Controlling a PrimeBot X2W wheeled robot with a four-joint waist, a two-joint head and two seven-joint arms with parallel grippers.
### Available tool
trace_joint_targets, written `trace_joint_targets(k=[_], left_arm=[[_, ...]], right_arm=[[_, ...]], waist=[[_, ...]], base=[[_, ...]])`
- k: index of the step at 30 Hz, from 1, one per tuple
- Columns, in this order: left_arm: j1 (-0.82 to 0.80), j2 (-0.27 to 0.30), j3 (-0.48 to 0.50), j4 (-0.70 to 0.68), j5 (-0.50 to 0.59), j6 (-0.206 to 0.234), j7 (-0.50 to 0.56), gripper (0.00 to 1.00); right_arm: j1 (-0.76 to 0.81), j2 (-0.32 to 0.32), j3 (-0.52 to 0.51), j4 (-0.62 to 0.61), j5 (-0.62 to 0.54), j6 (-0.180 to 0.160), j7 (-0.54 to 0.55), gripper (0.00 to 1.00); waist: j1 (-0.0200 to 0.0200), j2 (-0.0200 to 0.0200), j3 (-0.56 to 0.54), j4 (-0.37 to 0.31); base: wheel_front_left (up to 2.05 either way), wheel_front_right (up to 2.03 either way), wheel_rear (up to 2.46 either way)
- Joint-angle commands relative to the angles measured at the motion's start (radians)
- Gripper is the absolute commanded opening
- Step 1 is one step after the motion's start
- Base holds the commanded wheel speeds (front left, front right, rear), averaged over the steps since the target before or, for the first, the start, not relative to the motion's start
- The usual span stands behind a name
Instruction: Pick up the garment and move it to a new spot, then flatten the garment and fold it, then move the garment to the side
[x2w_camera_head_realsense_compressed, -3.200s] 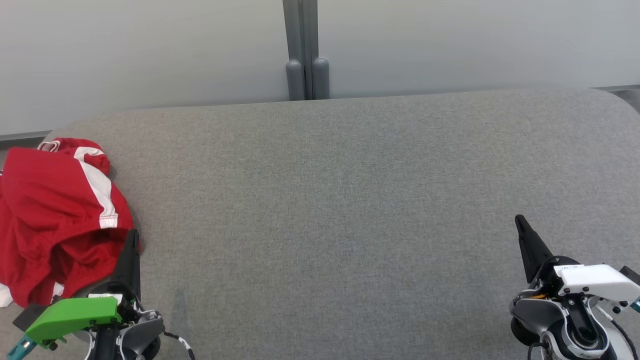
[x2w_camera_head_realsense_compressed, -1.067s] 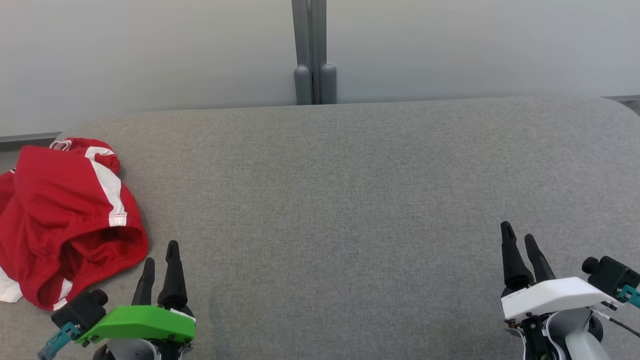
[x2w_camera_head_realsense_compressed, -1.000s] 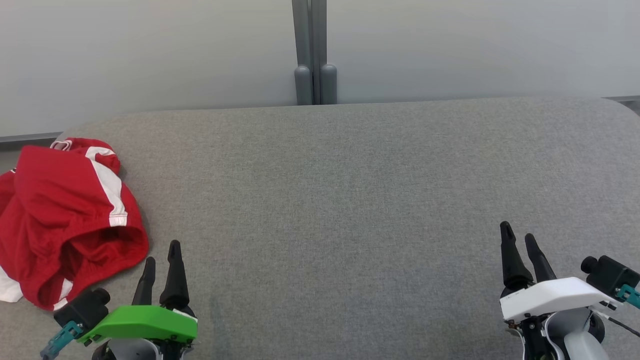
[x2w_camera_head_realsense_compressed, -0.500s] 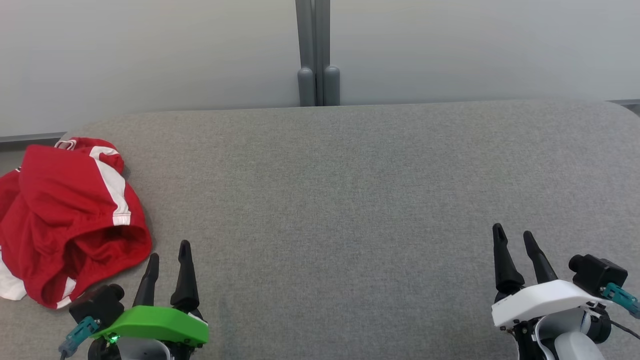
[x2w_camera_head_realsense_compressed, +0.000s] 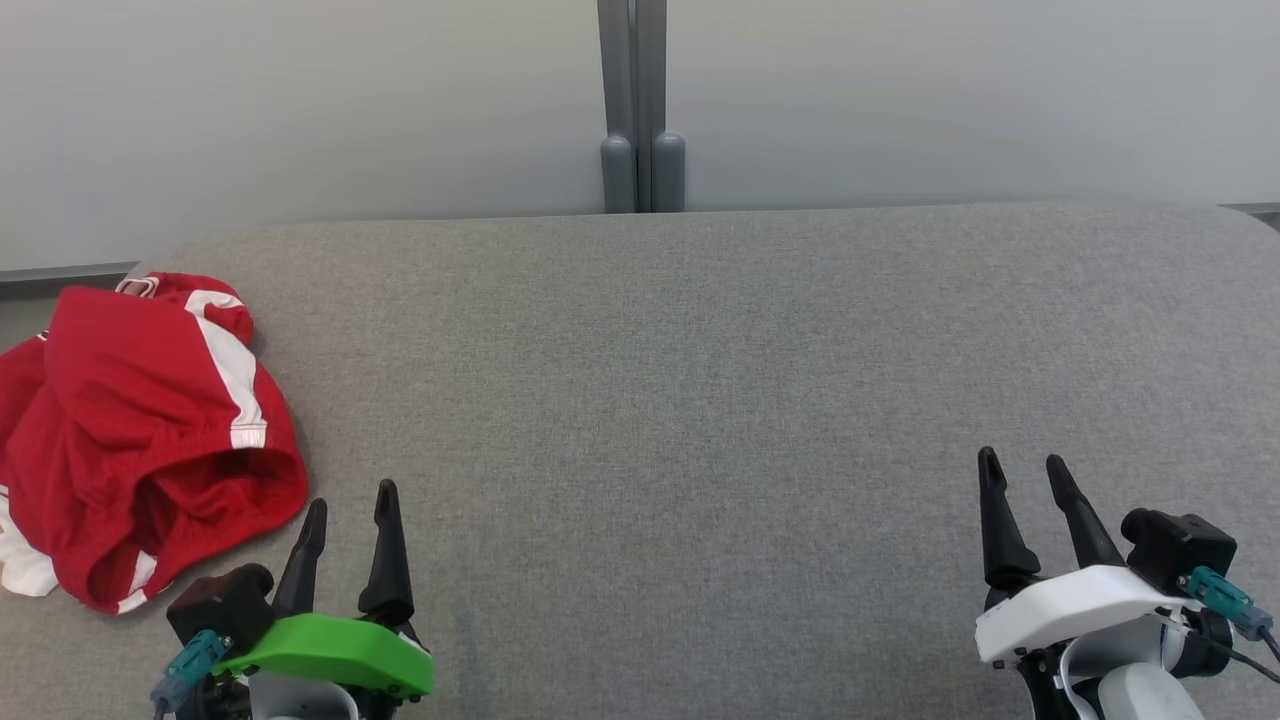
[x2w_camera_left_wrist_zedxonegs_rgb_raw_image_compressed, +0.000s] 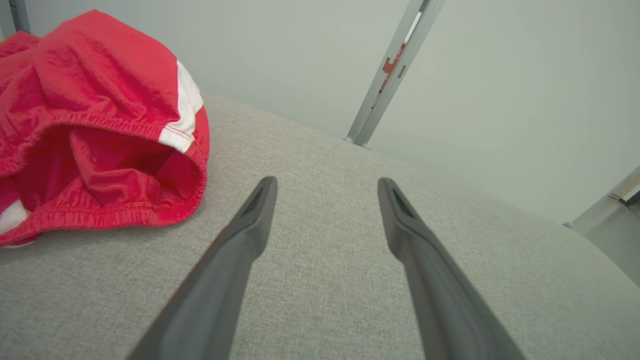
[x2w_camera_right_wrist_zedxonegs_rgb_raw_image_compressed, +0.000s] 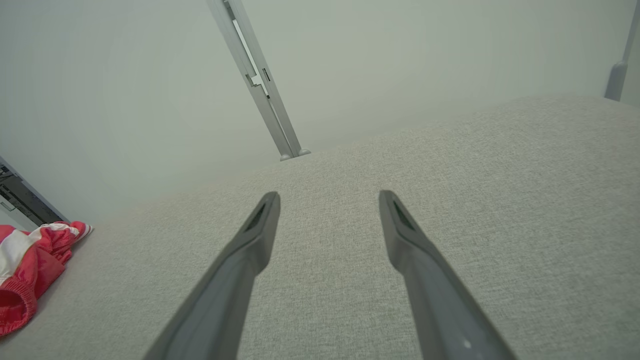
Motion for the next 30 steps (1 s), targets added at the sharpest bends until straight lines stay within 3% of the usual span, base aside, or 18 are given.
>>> trace_joint_targets(k=[1, 30], left_arm=[[0.002, 0.009, -0.004, -0.002, 0.026, 0.006, -0.012, 1.0], [0.004, 0.01, -0.038, 0.021, 0.209, 0.022, -0.069, 1.0]], right_arm=[[0.006, -0.006, 0.001, -0.005, -0.028, 0.001, -0.012, 1.0], [0.016, -0.007, 0.002, -0.007, -0.244, 0.001, -0.068, 1.0]], waist=[[0.0, 0.0, 0.0, 0.0], [0.0, 0.0, -0.006, 0.018]], base=[[0.0, 0.0, 0.0], [0.0, 0.0, 0.0]])
